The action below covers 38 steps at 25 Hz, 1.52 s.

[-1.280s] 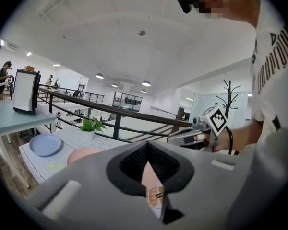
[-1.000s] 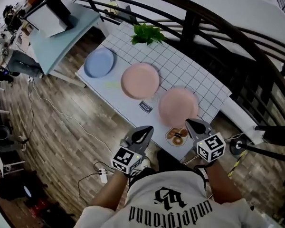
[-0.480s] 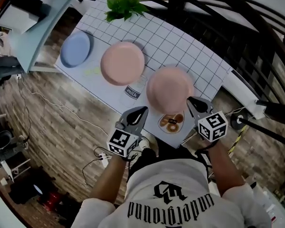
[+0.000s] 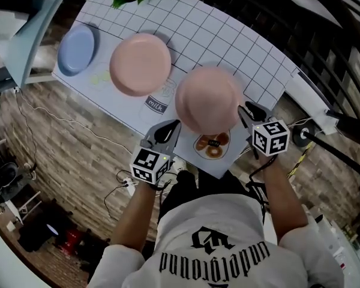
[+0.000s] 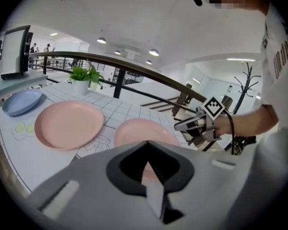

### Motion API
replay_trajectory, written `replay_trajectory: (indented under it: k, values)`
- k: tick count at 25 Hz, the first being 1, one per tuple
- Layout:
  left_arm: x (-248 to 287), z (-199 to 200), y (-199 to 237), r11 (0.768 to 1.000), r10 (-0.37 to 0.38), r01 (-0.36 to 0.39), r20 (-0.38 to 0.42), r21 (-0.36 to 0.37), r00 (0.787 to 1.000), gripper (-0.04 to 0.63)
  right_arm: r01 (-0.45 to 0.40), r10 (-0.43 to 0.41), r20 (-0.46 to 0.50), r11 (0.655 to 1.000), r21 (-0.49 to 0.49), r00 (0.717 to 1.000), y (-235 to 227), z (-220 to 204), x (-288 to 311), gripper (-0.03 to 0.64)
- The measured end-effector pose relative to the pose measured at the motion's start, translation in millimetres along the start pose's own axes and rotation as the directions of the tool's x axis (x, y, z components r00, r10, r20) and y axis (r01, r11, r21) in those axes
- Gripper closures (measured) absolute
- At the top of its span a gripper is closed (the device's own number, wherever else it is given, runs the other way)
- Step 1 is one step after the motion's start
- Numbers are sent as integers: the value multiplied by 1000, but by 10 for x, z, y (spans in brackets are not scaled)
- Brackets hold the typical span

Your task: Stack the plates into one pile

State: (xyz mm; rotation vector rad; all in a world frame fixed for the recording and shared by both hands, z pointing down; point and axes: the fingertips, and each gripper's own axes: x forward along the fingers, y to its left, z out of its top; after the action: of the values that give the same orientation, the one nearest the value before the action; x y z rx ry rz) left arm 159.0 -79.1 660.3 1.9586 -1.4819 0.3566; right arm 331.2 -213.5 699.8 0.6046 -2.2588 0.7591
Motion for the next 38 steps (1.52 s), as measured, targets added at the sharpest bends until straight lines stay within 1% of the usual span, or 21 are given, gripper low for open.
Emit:
replay_trajectory:
  k: [5,11,13,15,17,21,25,28,31,34,36,38]
  values:
    - [102,-154,97,1000,18,-19,-30,-12,999,546,3,1,-45,998,69,999,-144,-154,177,517]
    - [247,-301,110,1000,13,-14,-58,-22,998,546,6,7,-106,993,118,994,-215,-339,348,518]
    - [277,-318,91,1000,9,-11,-59,-29,998,546,-7,24,-102,986,164,995,-249,-367,386,522]
    - [299,-315,75,999,3,-5,-56,-40,998,546,-34,53,-74,969,244,996,-279,-362,416,546]
    - [300,-329,44,999,-4,2,-57,-45,998,546,-49,69,-55,952,302,996,-286,-363,424,555]
    - [262,-345,19,999,-6,4,-58,-40,998,546,-43,60,-36,932,361,998,-301,-372,428,575]
    - [168,-314,34,999,6,-8,-46,-36,999,546,-31,45,-29,930,366,999,-300,-361,404,592]
    - [61,-278,27,999,10,-12,-39,-31,999,546,-20,31,-27,944,328,999,-256,-323,326,592]
    - [-91,-191,20,1000,22,-22,-16,-18,1000,546,-12,16,-8,956,293,1000,-205,-254,228,592]
    - [-342,-111,-23,999,33,-33,17,-16,999,546,-8,7,5,959,284,1000,-95,-218,78,591]
    - [-550,-68,-79,999,34,-33,43,-22,998,546,-11,6,19,963,270,1000,39,-156,-38,591]
    - [-756,-48,-134,999,36,-36,65,-12,997,546,-21,11,41,969,248,999,215,-71,-149,592]
